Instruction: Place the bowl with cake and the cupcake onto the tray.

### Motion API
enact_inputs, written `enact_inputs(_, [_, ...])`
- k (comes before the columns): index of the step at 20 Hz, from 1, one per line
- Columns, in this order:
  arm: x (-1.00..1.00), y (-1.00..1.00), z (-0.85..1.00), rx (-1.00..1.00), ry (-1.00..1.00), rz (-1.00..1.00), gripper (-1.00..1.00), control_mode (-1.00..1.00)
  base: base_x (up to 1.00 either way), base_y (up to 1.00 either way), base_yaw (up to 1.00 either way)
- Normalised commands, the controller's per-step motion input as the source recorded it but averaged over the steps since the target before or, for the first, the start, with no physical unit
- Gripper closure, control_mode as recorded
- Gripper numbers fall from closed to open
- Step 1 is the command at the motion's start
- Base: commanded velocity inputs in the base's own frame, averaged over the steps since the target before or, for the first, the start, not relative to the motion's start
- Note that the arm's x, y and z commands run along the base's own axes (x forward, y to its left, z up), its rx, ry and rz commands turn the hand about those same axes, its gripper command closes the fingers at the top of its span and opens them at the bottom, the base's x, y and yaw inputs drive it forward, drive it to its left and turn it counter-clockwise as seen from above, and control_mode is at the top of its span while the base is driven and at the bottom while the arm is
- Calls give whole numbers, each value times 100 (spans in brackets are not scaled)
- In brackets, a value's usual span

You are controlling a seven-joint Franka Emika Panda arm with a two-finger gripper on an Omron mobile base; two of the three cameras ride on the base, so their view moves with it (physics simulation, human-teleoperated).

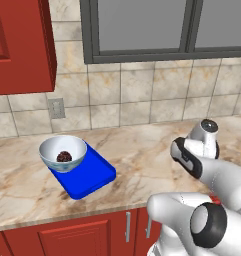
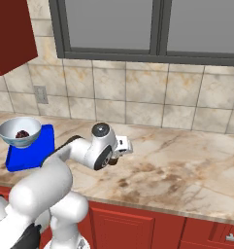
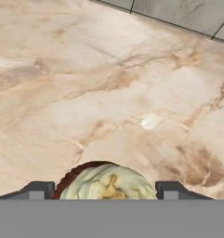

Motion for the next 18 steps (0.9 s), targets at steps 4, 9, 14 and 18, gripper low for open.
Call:
enact_inputs(4, [-1, 67, 5, 7, 0, 6, 100, -100, 0, 0, 0])
enact_inputs(9, [0, 65, 7, 7, -2, 6, 100, -100, 0, 0, 0])
enact_inputs(14, [0, 70, 3, 4, -1, 5, 100, -100, 0, 0, 0])
enact_inputs(18, [0, 72, 1, 3, 0, 5, 100, -100, 0, 0, 0])
